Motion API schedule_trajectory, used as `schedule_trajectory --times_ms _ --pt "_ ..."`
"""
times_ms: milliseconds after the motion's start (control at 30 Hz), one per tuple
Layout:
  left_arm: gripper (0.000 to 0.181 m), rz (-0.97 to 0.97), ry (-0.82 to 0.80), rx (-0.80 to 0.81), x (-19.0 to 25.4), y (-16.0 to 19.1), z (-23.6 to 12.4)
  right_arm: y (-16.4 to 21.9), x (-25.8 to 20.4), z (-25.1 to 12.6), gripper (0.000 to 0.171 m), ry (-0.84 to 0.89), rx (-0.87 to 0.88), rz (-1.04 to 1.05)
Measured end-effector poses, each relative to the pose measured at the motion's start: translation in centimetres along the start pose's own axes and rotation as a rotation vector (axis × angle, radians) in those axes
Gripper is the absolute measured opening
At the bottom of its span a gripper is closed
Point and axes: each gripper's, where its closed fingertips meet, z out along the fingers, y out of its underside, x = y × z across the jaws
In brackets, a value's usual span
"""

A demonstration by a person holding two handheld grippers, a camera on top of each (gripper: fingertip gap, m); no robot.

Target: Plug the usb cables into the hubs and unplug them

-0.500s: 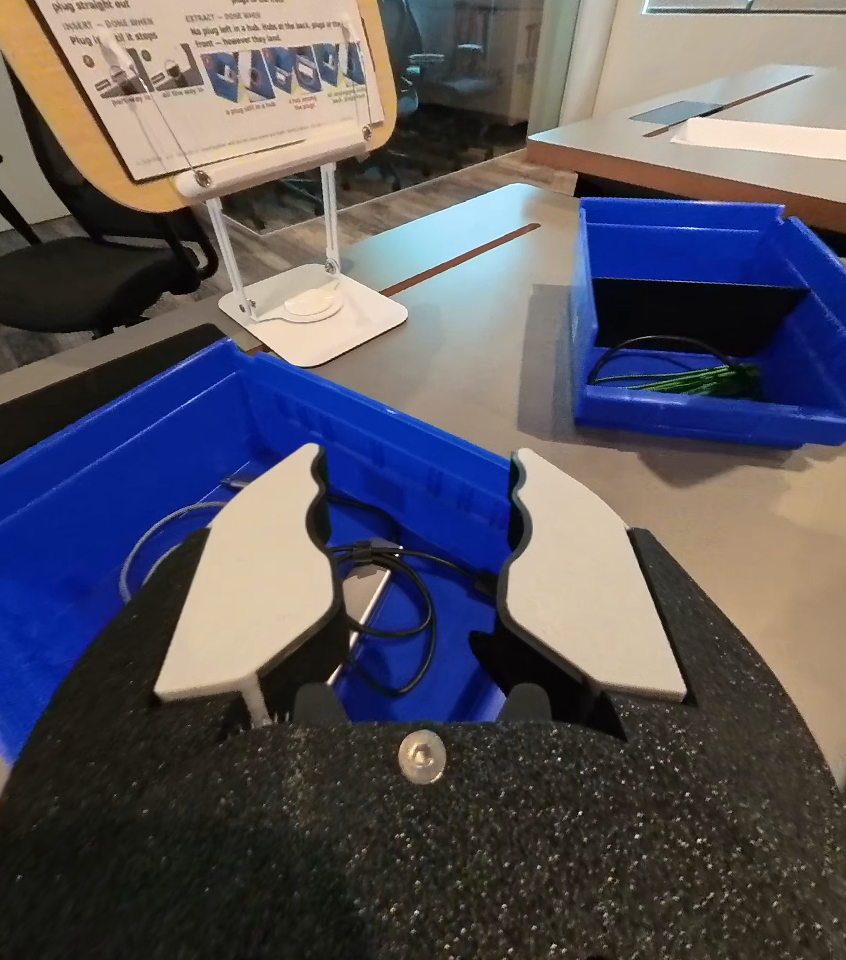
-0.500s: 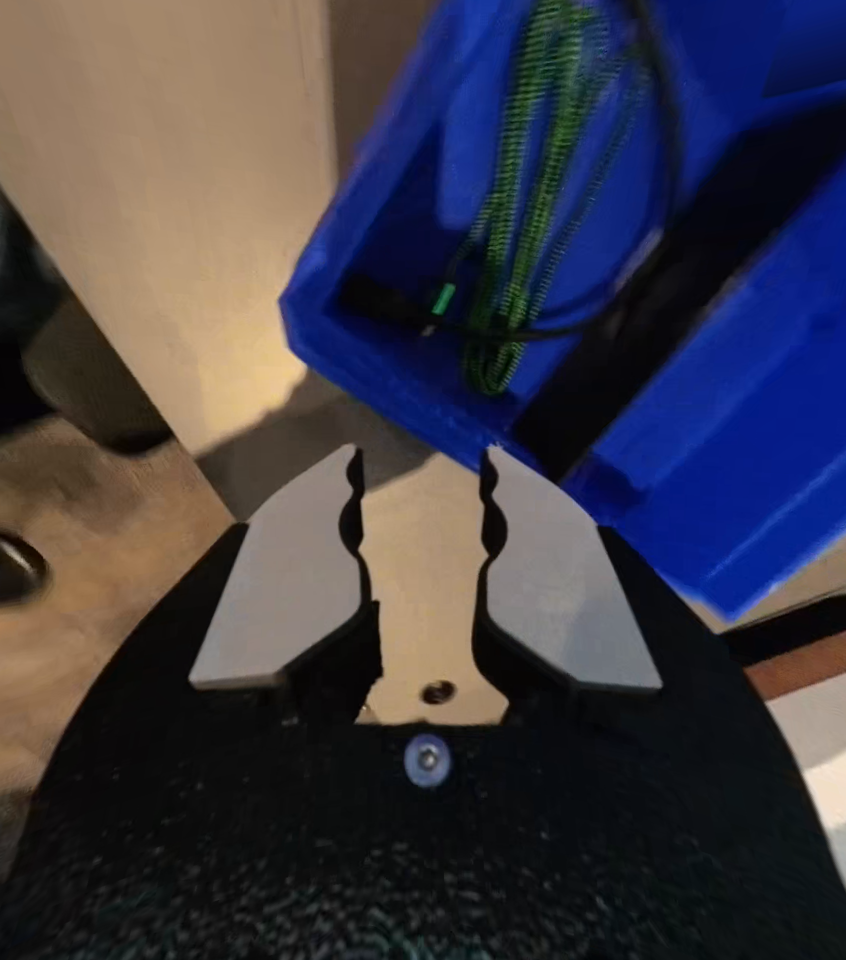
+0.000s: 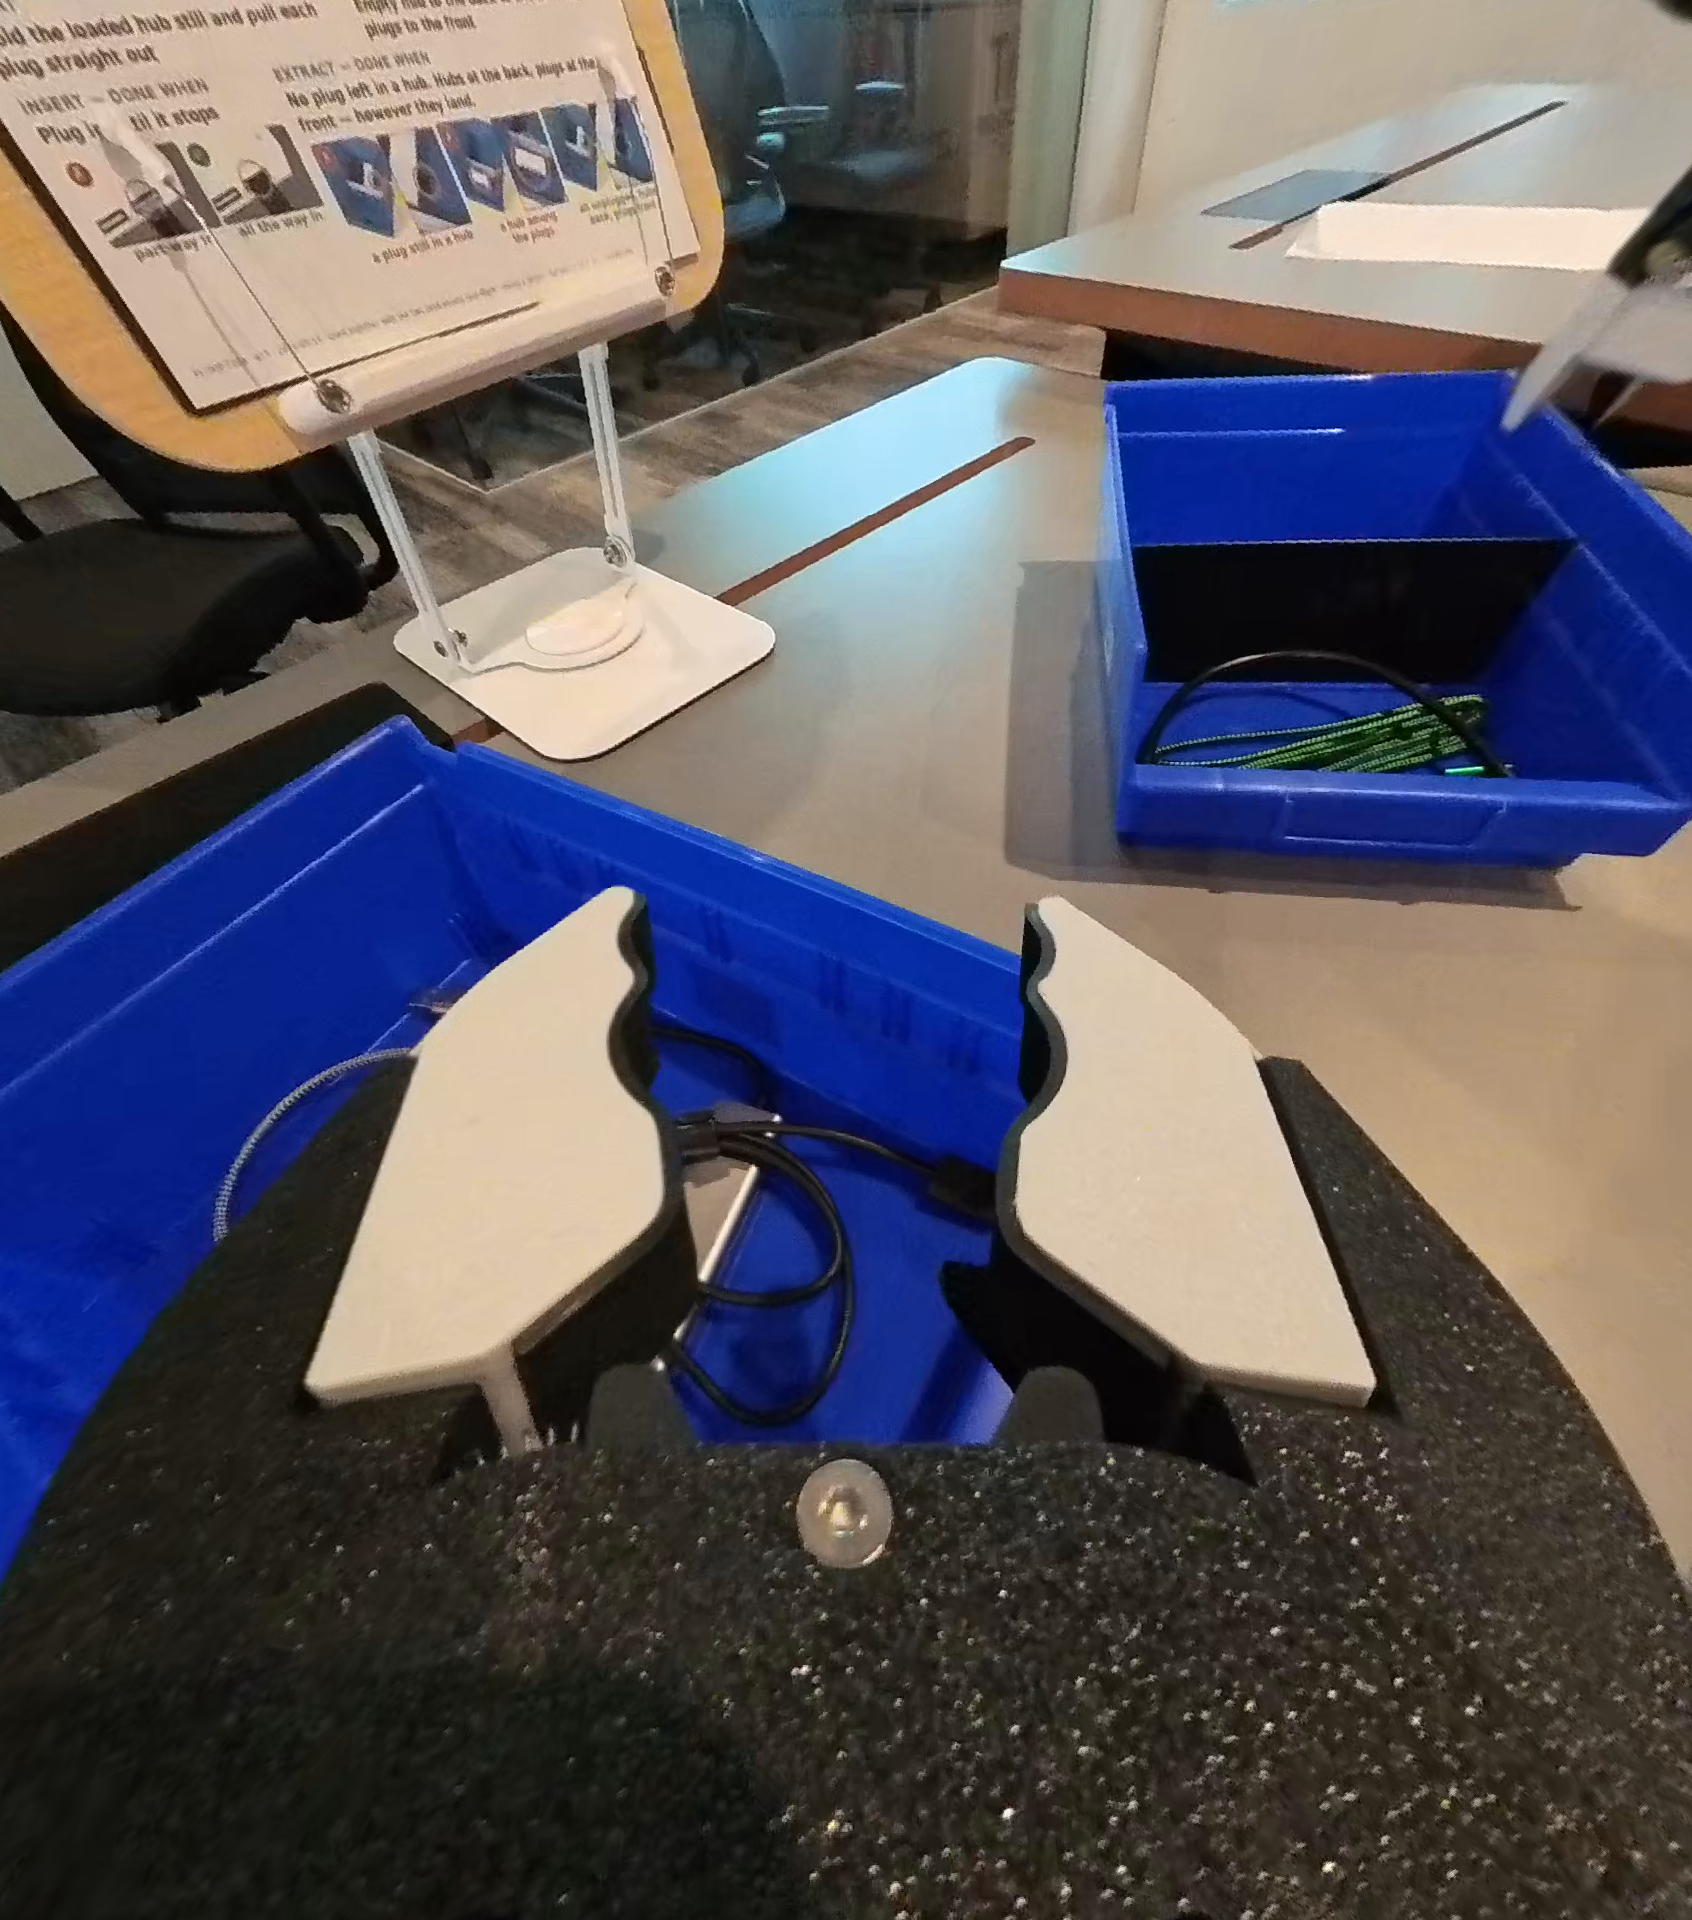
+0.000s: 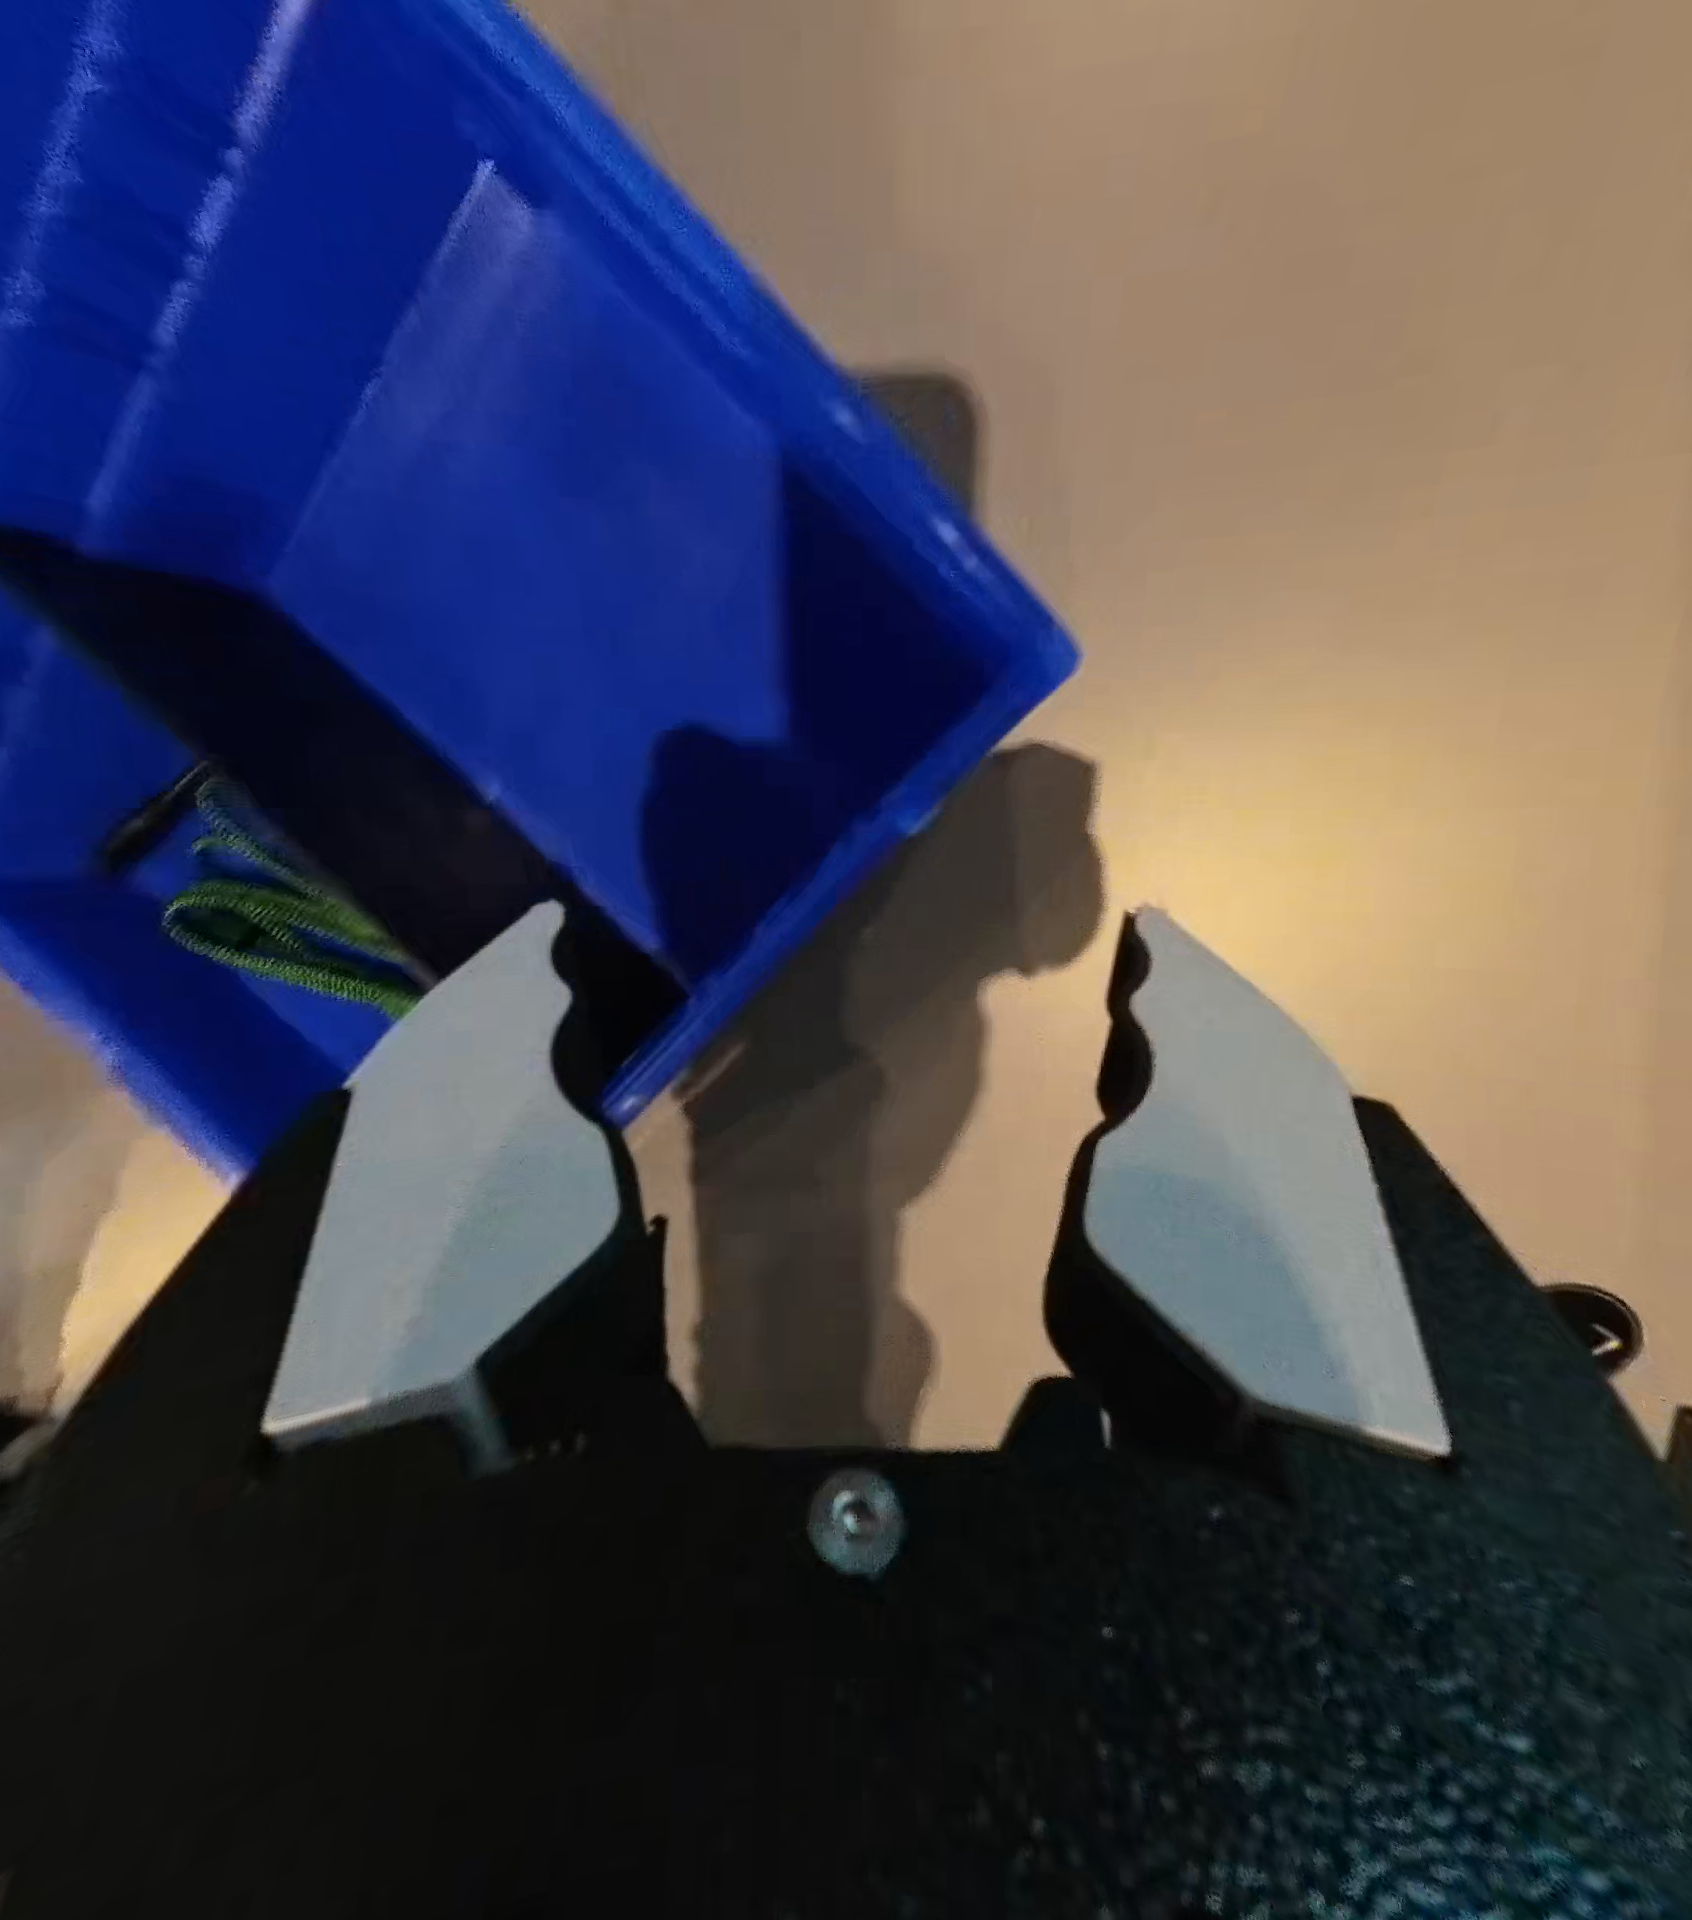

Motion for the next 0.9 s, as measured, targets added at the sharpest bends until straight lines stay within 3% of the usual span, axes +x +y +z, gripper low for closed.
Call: schedule_trajectory --times_ms 33,167,433,600,700,767,900 --pt "0.067 0.011 -0.012 0.006 -0.1 0.0 0.0 -0.2 0.5 0.6 0.085 0.033 -0.010 0.019" --pt "0.064 0.081 -0.075 0.008 -0.7 0.2 -0.6 -0.9 0.9 2.0 0.020 0.078 -0.060 -0.022" --pt "0.064 0.068 -0.141 0.011 -2.6 0.4 -2.0 -5.2 0.6 3.1 0.017 0.078 -0.139 -0.282" --pt "0.065 0.055 -0.227 -0.023 -4.5 1.2 -4.1 -8.8 0.3 4.0 0.016 0.064 -0.204 -0.498" --pt "0.065 0.047 -0.297 -0.043 -6.1 1.8 -5.8 -10.9 0.0 4.6 0.013 0.044 -0.233 -0.527" --pt "0.069 0.068 -0.295 -0.022 -6.5 1.9 -6.6 -12.3 0.1 5.1 0.012 0.071 -0.234 -0.557" --pt "0.058 0.130 -0.358 -0.007 -7.9 2.9 -8.4 -14.1 0.3 5.5 0.020 0.178 -0.176 -0.660"
